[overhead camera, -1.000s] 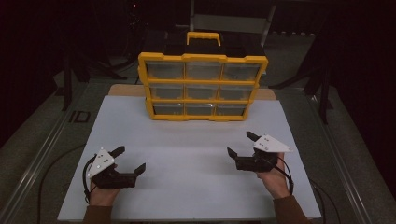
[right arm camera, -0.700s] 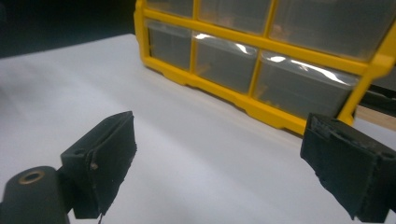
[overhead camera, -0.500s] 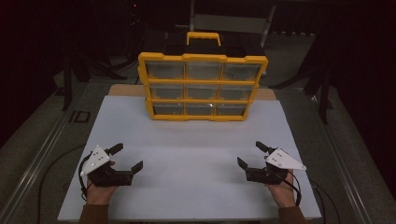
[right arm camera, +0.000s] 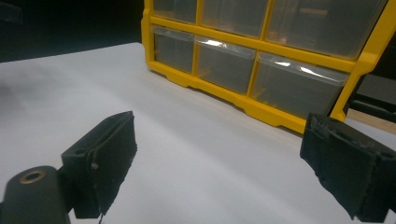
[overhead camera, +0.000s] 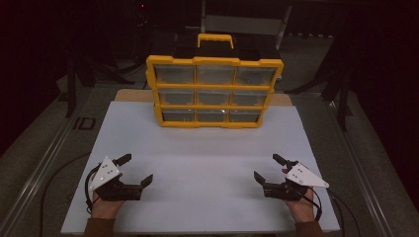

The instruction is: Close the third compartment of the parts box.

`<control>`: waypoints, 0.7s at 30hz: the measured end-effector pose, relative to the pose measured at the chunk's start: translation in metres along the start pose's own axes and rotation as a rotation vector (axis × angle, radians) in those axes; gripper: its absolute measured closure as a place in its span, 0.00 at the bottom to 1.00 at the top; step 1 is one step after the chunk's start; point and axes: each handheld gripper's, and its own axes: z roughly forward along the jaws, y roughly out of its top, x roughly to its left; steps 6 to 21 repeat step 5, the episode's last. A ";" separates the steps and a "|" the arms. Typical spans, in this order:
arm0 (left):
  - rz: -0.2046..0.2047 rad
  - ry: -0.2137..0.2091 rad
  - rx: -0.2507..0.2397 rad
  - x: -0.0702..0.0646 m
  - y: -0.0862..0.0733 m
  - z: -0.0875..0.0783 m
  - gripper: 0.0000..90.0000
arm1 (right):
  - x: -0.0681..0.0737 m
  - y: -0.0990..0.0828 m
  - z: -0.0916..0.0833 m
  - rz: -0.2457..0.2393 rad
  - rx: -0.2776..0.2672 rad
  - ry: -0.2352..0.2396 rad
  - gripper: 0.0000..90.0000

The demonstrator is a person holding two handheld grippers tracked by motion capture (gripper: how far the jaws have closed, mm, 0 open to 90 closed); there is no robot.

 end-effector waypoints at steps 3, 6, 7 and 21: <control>0.011 0.004 0.017 -0.003 -0.001 0.003 0.00 | 0.000 -0.001 0.000 0.000 -0.001 0.004 0.11; 0.022 0.007 0.030 -0.004 -0.001 0.005 0.00 | 0.000 -0.001 0.001 0.000 -0.001 0.007 0.11; 0.022 0.007 0.030 -0.004 -0.001 0.005 0.00 | 0.000 -0.001 0.001 0.000 -0.001 0.007 0.11; 0.022 0.007 0.030 -0.004 -0.001 0.005 0.00 | 0.000 -0.001 0.001 0.000 -0.001 0.007 0.11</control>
